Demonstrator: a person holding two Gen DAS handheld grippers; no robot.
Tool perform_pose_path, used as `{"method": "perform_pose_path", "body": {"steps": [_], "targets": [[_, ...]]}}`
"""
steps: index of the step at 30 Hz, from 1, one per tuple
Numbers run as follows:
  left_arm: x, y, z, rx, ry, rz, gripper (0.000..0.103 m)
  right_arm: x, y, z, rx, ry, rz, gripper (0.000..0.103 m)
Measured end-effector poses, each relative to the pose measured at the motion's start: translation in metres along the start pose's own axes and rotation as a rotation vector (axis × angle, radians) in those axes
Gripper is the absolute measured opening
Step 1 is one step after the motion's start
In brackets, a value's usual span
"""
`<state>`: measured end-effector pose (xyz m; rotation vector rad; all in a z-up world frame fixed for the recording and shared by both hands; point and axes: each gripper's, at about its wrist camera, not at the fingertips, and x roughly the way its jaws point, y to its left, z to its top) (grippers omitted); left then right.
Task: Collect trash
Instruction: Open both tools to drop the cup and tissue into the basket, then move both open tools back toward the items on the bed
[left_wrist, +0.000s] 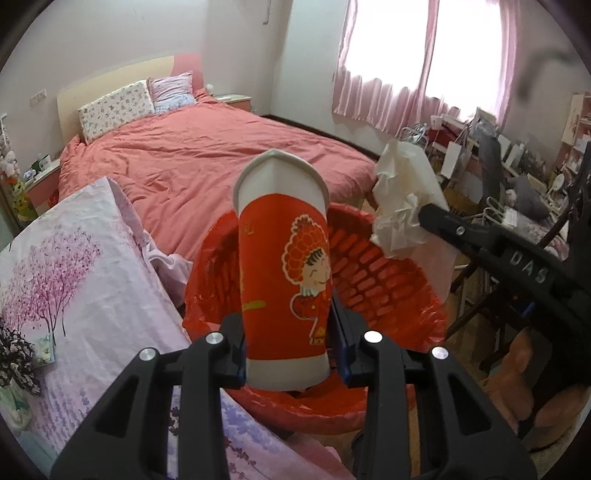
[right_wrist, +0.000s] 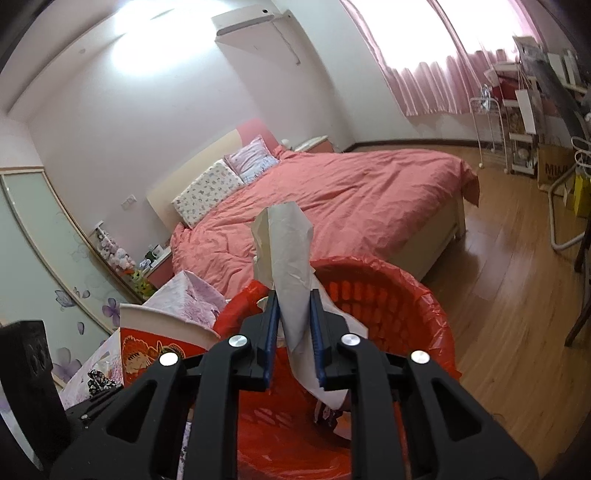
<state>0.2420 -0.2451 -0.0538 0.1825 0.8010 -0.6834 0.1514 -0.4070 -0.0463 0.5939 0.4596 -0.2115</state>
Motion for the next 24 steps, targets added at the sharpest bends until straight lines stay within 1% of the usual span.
{"method": "perform_pose_path", "body": {"steps": [1,2,4,6,7,9,12,16,17,18,19,24], "targets": [[0.004,0.001,-0.001,-0.003,0.012,0.003,0.044,0.002,-0.003,0.001,0.002,0.003,-0.002,0.022],[0.007,0.002,-0.002,-0.007,0.020,0.007,0.046,0.003,-0.004,0.001,0.004,0.010,-0.007,0.024],[0.011,0.005,-0.004,-0.012,0.033,0.011,0.052,0.003,-0.004,-0.001,0.004,0.015,-0.013,0.033],[0.012,0.009,-0.005,-0.017,0.037,0.015,0.055,0.003,-0.005,-0.002,0.001,0.021,-0.015,0.036],[0.012,0.010,-0.006,-0.018,0.038,0.015,0.056,0.003,-0.005,-0.002,-0.001,0.024,-0.017,0.039],[0.010,0.013,-0.008,-0.015,0.035,0.033,0.057,0.002,-0.004,-0.002,-0.003,0.023,-0.025,0.042],[0.001,0.019,-0.009,-0.014,0.019,0.067,0.057,0.000,-0.003,-0.001,-0.006,0.023,-0.035,0.042],[-0.018,0.035,-0.014,-0.027,-0.009,0.131,0.062,-0.003,0.001,0.000,-0.035,0.016,-0.050,0.042],[-0.022,0.040,-0.016,-0.034,-0.014,0.143,0.062,-0.004,0.004,-0.001,-0.044,0.017,-0.053,0.043],[-0.025,0.043,-0.017,-0.038,-0.017,0.151,0.063,-0.004,0.007,-0.002,-0.054,0.017,-0.058,0.047],[-0.032,0.048,-0.020,-0.047,-0.023,0.167,0.063,-0.004,0.010,-0.003,-0.061,0.015,-0.060,0.048],[-0.061,0.075,-0.031,-0.083,-0.045,0.243,0.067,-0.007,0.032,-0.009,-0.124,0.013,-0.056,0.048]]}}
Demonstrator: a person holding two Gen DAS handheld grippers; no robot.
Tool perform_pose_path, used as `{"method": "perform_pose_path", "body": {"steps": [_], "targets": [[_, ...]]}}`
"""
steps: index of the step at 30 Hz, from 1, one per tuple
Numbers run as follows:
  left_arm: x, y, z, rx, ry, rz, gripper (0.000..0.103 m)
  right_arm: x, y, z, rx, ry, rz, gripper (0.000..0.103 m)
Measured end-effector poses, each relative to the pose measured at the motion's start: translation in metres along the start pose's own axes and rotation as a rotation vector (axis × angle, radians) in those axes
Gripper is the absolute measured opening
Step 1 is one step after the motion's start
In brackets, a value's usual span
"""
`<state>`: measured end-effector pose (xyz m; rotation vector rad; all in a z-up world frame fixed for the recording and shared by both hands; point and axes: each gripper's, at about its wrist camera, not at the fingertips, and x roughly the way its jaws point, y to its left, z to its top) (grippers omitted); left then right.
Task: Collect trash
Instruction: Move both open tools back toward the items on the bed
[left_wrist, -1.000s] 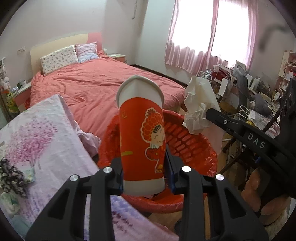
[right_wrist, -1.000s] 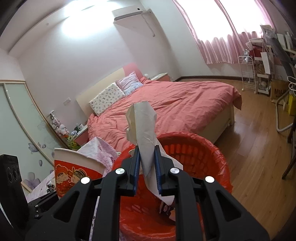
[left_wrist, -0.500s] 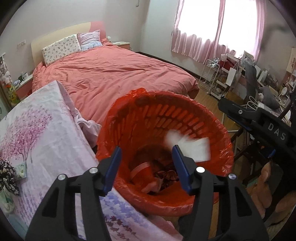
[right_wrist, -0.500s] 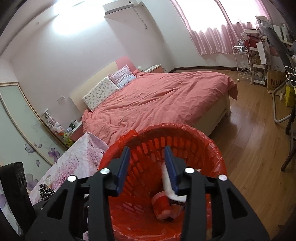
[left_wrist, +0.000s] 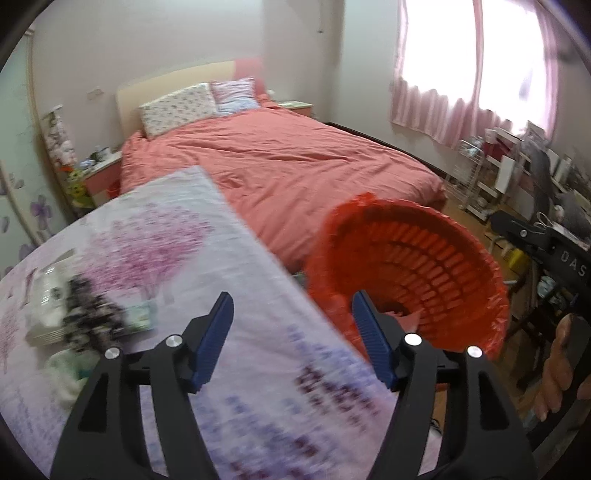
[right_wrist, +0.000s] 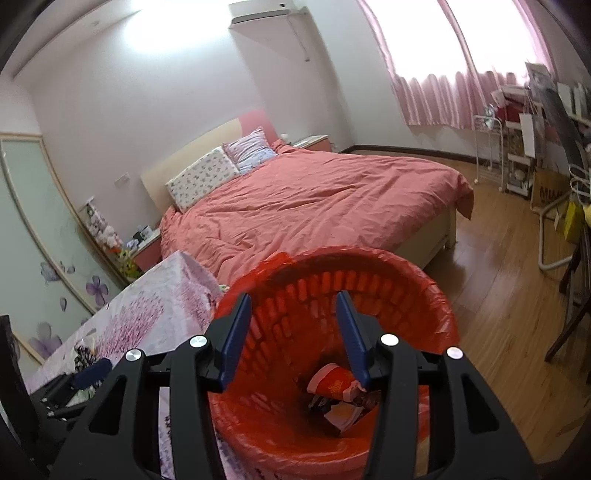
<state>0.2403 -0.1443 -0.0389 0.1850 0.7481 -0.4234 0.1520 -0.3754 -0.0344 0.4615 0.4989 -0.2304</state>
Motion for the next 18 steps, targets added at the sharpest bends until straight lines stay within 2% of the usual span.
{"method": "perform_pose_path", "body": {"steps": [8,10,11,18], "targets": [[-0.038,0.073,-0.017,-0.097,-0.034,0.116,0.070,-0.009,0.057,-0.013,-0.145,0.004,0.063,0.049],[-0.047,0.096,-0.025,-0.133,-0.037,0.151,0.070,-0.009,0.070,-0.018,-0.171,0.014,0.086,0.058],[-0.051,0.107,-0.029,-0.152,-0.037,0.167,0.070,-0.009,0.079,-0.022,-0.190,0.019,0.101,0.058],[-0.076,0.191,-0.067,-0.290,-0.017,0.317,0.075,-0.003,0.145,-0.060,-0.317,0.117,0.215,0.058]]}}
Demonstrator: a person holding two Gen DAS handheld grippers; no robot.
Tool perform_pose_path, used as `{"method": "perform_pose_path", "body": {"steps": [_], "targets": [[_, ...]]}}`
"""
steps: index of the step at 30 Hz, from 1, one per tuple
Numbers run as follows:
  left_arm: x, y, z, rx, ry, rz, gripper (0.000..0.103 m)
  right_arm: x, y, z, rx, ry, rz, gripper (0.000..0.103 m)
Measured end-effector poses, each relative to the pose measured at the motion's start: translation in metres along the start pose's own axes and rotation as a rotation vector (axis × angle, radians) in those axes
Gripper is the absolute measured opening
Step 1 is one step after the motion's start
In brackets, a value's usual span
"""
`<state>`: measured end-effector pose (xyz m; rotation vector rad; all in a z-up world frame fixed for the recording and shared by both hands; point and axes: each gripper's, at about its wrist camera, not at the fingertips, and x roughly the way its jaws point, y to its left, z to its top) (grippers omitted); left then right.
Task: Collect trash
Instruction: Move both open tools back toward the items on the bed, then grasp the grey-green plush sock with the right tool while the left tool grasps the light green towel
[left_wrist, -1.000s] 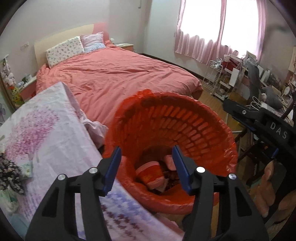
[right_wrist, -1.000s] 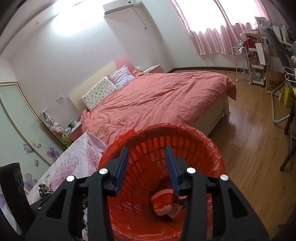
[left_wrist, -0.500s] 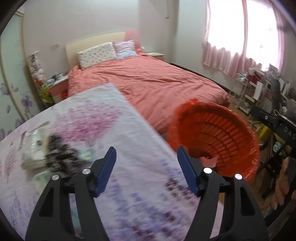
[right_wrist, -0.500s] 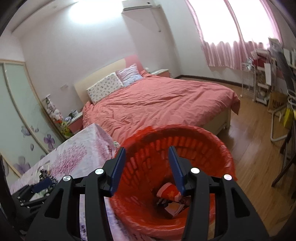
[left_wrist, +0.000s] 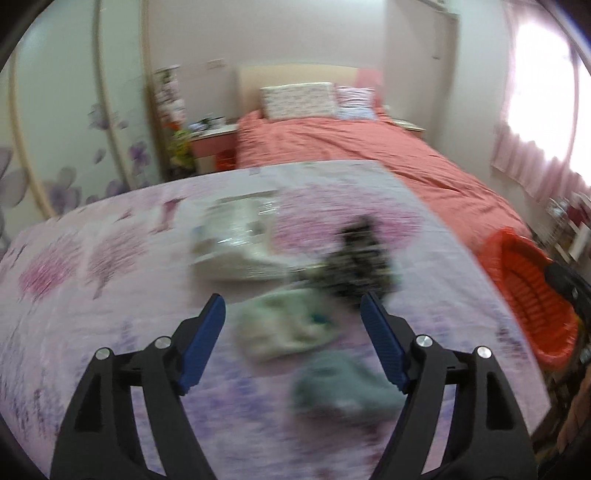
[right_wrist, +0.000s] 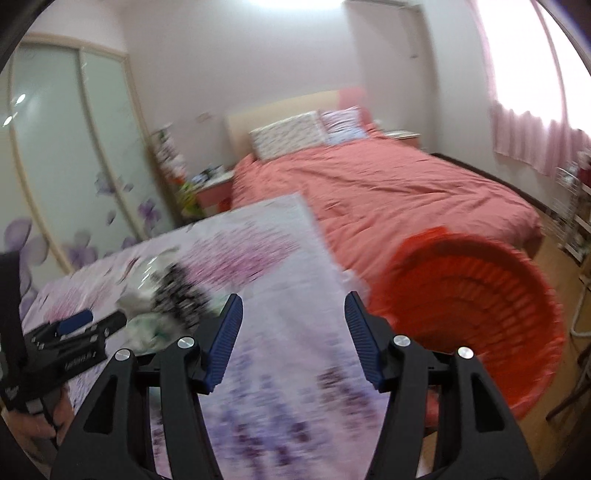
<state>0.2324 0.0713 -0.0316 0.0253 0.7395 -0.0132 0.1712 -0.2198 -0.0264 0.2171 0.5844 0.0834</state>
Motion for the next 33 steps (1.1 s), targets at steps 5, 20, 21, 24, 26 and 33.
{"method": "perform_pose_path", "body": {"steps": [5,20,21,24,26,33], "targets": [[0.000,0.053,-0.012,-0.077,0.014,0.074,0.078,0.018,0.048,-0.014,-0.081,0.081,0.075,0.058],[0.004,0.107,-0.034,-0.174,0.047,0.120,0.078,0.048,0.135,-0.046,-0.224,0.246,0.193,0.058],[0.005,0.107,-0.035,-0.175,0.048,0.120,0.078,0.051,0.136,-0.047,-0.227,0.253,0.185,0.058],[0.008,0.106,-0.036,-0.174,0.052,0.117,0.078,0.060,0.139,-0.050,-0.225,0.268,0.170,0.056],[0.010,0.105,-0.037,-0.173,0.057,0.115,0.078,0.064,0.139,-0.050,-0.228,0.268,0.159,0.052],[0.014,0.096,-0.037,-0.165,0.063,0.105,0.078,0.078,0.138,-0.049,-0.287,0.310,0.133,0.018]]}}
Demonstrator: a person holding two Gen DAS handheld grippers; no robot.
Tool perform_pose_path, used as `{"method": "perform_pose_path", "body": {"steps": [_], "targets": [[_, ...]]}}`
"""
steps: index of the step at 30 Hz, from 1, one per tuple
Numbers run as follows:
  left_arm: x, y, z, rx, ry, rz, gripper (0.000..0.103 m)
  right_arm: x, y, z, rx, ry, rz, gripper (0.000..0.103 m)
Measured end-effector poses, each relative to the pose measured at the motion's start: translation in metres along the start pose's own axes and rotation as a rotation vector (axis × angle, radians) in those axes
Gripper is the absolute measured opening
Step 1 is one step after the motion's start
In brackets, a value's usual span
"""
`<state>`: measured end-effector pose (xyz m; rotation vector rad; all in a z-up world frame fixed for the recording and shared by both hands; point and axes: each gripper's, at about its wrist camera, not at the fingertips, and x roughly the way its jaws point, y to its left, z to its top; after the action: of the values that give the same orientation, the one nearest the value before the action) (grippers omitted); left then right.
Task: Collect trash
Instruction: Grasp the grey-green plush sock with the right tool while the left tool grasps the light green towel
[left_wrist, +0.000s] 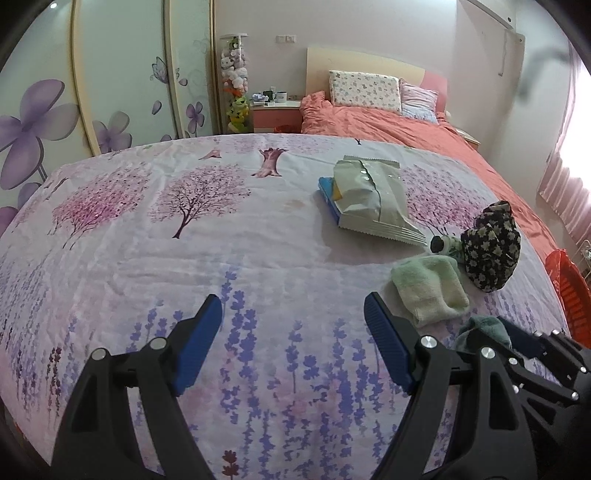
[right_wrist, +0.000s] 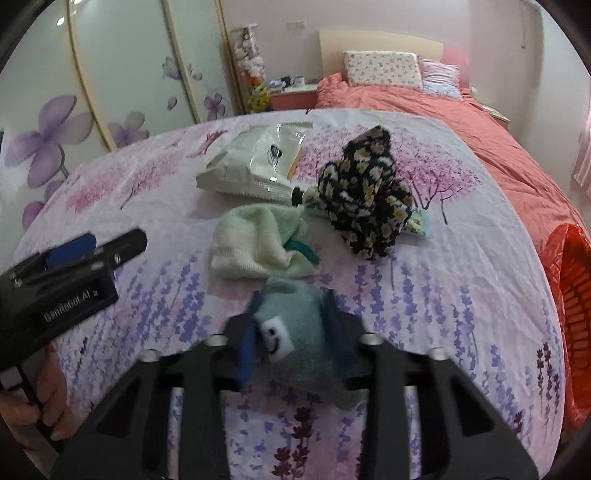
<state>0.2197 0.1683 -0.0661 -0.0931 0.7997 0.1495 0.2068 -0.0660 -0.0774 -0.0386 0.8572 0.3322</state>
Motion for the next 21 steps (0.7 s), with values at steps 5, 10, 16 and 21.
{"method": "perform_pose_path", "body": {"steps": [5,10,16,21], "targets": [[0.003,-0.006,0.002,-0.006,0.013,-0.032,0.078,-0.001,-0.020,0.004,0.032,-0.019,-0.046,0.013],[0.005,-0.021,0.002,0.021,0.017,-0.047,0.078,-0.003,-0.051,0.009,0.111,-0.045,-0.116,0.012],[0.012,-0.045,0.002,0.050,0.034,-0.079,0.078,0.000,-0.083,0.015,0.223,-0.079,-0.203,0.012],[0.017,-0.069,0.003,0.083,0.048,-0.098,0.078,0.006,-0.086,0.011,0.259,-0.054,-0.194,0.013]]}}
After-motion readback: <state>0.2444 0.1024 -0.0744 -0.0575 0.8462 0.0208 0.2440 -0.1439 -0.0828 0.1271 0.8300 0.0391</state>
